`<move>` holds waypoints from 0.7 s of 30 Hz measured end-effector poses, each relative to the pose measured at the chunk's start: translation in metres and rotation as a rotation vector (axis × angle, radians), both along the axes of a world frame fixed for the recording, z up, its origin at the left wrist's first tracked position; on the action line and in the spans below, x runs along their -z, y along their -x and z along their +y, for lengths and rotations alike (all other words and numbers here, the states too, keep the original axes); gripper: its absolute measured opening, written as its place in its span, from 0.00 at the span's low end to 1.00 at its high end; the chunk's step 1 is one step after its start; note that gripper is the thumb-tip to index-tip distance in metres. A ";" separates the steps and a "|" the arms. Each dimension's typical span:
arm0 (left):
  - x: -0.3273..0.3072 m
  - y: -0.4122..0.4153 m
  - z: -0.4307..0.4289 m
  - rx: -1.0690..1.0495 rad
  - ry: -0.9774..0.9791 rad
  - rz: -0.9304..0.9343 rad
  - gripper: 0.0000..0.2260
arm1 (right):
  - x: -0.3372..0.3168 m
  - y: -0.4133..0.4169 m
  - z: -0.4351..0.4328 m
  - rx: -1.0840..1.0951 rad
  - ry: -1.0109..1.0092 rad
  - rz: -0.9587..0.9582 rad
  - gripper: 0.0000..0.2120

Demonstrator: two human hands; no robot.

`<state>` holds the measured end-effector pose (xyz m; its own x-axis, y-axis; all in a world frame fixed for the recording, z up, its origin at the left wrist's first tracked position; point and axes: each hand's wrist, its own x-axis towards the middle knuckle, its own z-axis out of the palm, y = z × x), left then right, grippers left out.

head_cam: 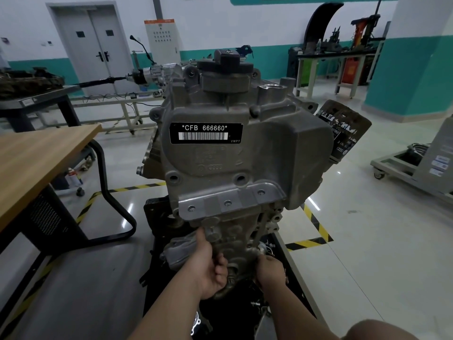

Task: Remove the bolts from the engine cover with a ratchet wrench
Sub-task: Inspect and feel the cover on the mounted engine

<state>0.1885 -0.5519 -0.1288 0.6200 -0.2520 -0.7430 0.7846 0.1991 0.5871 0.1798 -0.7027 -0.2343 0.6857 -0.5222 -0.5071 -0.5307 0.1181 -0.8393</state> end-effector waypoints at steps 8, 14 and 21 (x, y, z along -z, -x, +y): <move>-0.002 0.002 0.003 0.041 -0.012 -0.023 0.32 | -0.005 0.000 -0.004 -0.011 -0.076 -0.020 0.15; -0.002 0.002 0.001 0.037 -0.018 -0.027 0.29 | -0.003 -0.003 -0.004 -0.029 -0.059 0.011 0.16; -0.004 0.003 0.004 0.088 -0.058 -0.021 0.27 | 0.000 -0.001 -0.003 -0.006 -0.059 -0.006 0.20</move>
<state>0.1854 -0.5475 -0.1252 0.6126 -0.2633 -0.7453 0.7852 0.0953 0.6118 0.1812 -0.7058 -0.2347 0.6919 -0.4871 -0.5330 -0.5269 0.1640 -0.8339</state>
